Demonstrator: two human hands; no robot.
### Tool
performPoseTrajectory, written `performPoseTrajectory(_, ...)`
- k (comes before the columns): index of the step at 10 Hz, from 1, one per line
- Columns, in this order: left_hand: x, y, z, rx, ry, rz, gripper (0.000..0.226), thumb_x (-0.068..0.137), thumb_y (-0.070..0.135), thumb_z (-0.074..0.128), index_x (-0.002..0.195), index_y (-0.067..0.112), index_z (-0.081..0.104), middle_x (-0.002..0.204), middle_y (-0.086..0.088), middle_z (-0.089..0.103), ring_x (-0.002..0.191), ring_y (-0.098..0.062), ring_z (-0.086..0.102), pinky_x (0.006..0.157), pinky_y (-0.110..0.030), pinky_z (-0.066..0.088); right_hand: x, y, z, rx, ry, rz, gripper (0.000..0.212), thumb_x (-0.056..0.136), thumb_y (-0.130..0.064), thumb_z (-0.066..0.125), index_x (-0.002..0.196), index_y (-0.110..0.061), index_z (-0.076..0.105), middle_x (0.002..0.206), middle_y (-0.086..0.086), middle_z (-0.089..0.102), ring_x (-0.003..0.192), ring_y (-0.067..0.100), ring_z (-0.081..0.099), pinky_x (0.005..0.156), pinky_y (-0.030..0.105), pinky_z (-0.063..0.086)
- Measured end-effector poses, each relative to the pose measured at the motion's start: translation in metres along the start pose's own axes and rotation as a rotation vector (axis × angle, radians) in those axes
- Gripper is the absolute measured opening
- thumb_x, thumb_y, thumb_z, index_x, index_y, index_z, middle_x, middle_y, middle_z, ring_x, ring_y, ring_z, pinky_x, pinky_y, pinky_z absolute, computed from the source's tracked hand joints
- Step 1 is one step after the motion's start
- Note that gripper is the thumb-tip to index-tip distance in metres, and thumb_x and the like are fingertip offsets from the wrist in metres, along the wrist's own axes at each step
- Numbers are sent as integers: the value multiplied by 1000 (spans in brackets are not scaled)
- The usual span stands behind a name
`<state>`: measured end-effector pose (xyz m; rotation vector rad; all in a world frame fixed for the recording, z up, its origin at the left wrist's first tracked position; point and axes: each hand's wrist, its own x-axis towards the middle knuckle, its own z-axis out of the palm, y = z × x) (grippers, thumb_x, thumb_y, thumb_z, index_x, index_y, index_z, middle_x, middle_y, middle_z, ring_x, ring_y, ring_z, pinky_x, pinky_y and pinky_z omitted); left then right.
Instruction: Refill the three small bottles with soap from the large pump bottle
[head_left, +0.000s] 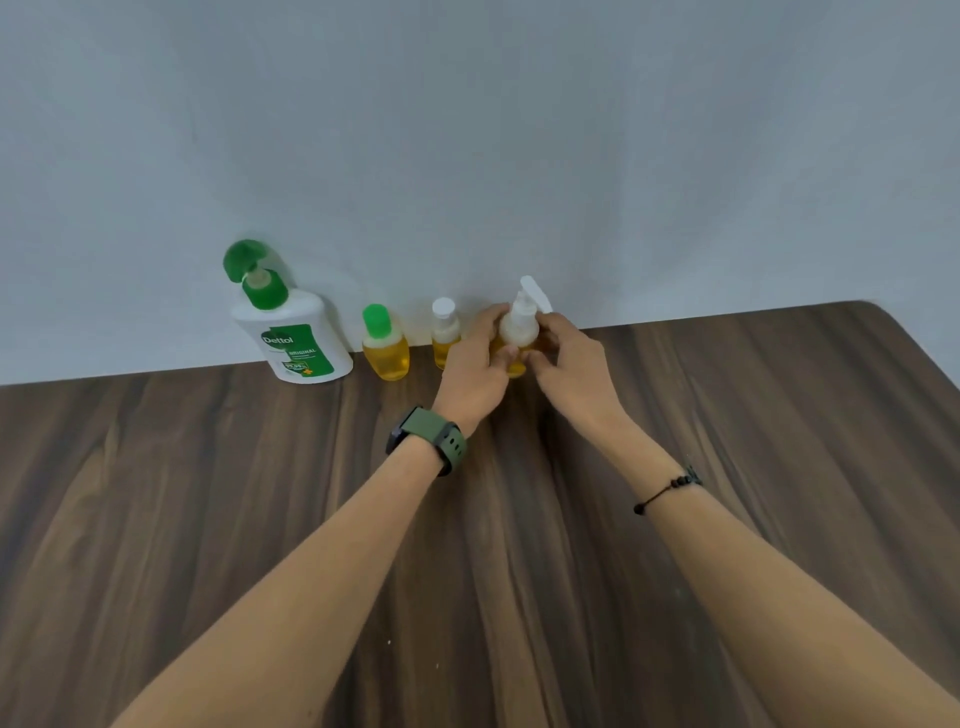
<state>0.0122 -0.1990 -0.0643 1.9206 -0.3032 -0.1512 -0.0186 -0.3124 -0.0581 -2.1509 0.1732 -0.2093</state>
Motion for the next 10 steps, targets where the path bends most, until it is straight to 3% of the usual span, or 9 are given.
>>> performPoseTrajectory(2,4,-3,5,108,54,25,46,91,-1,45,135,13,41,125,-8,57,115,-18,52,90,-20,36,7,3,10,-28,39,19,37,85,0,56,121,-7,55,113,10,66,104,21,61,89,25,47)
performPoseTrajectory(4,4,-6,6,107,-44,-76,61,90,-7,38,144,18,24,133,-8,51,122,-21,49,95,-19,35,11,4,21,-70,55,62,37,86,1,51,122,-5,53,112,13,65,103,26,61,92,38,49)
performPoseTrajectory(6,-4,5,4,42,-56,-108,60,90,-9,37,143,17,23,113,5,44,106,-6,42,74,-1,27,9,6,26,-68,64,94,33,88,-2,51,121,-6,52,110,12,65,102,26,60,90,40,49)
performPoseTrajectory(7,-11,9,5,18,-61,-122,59,90,-7,37,142,18,25,124,2,48,108,-5,42,83,-8,30,8,3,25,-69,53,113,33,89,-4,52,121,-7,51,111,12,64,102,26,61,89,40,50)
performPoseTrajectory(8,-23,20,1,21,-76,-150,61,90,-6,36,144,19,21,132,-1,46,123,-13,42,92,-16,29,8,-7,22,-98,-48,160,39,88,-10,56,126,-7,46,116,13,62,107,28,59,91,40,49)
performPoseTrajectory(9,-38,28,-5,55,-115,-158,65,93,-3,35,148,17,7,149,-3,30,137,-17,29,96,-13,18,2,-18,15,-44,-99,201,38,88,-15,56,125,-9,47,116,9,62,106,25,59,90,35,49)
performPoseTrajectory(10,-61,50,-23,46,-148,-139,64,94,0,35,148,16,4,154,-3,19,135,-9,24,95,-10,17,-20,-34,-3,42,-7,304,44,85,3,48,128,-5,46,120,12,57,103,21,55,86,29,45)
